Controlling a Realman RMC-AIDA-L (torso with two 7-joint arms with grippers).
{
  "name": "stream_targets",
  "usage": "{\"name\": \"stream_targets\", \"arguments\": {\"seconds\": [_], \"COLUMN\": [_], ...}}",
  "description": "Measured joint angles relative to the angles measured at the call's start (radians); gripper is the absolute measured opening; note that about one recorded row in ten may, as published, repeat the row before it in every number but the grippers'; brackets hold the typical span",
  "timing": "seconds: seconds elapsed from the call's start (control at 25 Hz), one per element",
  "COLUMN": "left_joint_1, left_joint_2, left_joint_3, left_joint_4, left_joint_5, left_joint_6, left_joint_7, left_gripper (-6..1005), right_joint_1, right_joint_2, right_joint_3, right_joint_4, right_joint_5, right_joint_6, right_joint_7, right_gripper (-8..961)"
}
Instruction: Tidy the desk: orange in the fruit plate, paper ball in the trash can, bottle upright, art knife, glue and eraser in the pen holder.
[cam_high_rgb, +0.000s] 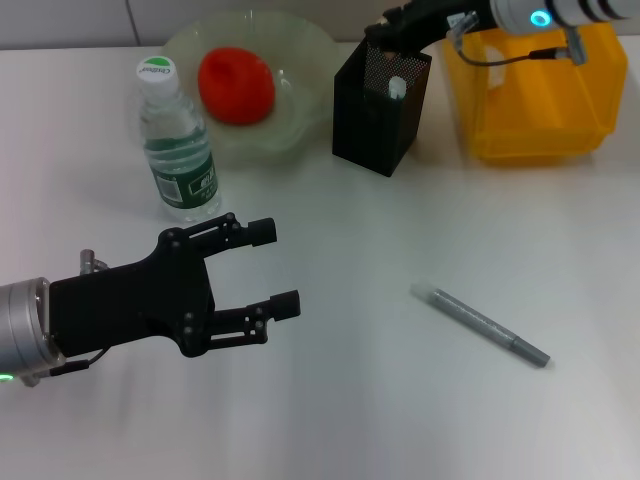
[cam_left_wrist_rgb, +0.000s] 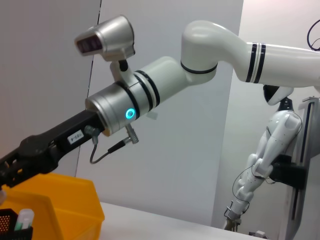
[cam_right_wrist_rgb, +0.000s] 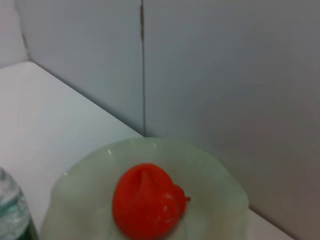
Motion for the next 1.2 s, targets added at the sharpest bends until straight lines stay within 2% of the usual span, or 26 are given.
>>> {"name": "stream_targets", "arguments": {"seconds": [0.4, 0.52, 0.72, 0.88, 0.96, 1.0, 1.12, 1.16, 1.2], "left_joint_1": [0.000, 0.000, 0.000, 0.000, 0.000, 0.000, 0.000, 0.000, 0.000], "left_joint_2": [0.000, 0.000, 0.000, 0.000, 0.000, 0.000, 0.000, 0.000, 0.000], "left_joint_3": [0.000, 0.000, 0.002, 0.004, 0.005, 0.006, 0.007, 0.008, 0.008], "left_joint_4": [0.000, -0.001, -0.002, -0.002, -0.002, -0.002, -0.002, -0.002, -0.002], "left_joint_5": [0.000, 0.000, 0.000, 0.000, 0.000, 0.000, 0.002, 0.004, 0.005], "left_joint_6": [0.002, 0.002, 0.003, 0.007, 0.007, 0.008, 0.008, 0.008, 0.008], "left_joint_7": [0.003, 0.010, 0.013, 0.013, 0.013, 0.013, 0.013, 0.012, 0.012], "left_gripper": [817, 816, 816, 816, 816, 816, 816, 816, 816], "right_joint_1": [0.021, 0.016, -0.021, -0.109, -0.169, -0.169, -0.195, -0.190, -0.190], "right_joint_2": [0.001, 0.002, 0.002, -0.003, -0.014, -0.014, -0.031, -0.042, -0.042], "right_joint_3": [-0.013, -0.012, -0.002, 0.000, 0.003, 0.003, 0.015, 0.034, 0.034], "right_joint_4": [0.065, 0.057, -0.011, -0.161, -0.264, -0.264, -0.328, -0.337, -0.337], "right_joint_5": [0.002, 0.007, 0.078, 0.221, 0.285, 0.285, 0.284, 0.249, 0.249], "right_joint_6": [0.057, 0.057, 0.028, -0.117, -0.280, -0.280, -0.455, -0.566, -0.566], "right_joint_7": [0.000, 0.000, 0.002, -0.018, -0.017, -0.017, 0.022, 0.057, 0.057], "right_gripper": [399, 410, 488, 550, 581, 580, 576, 575, 575]}}
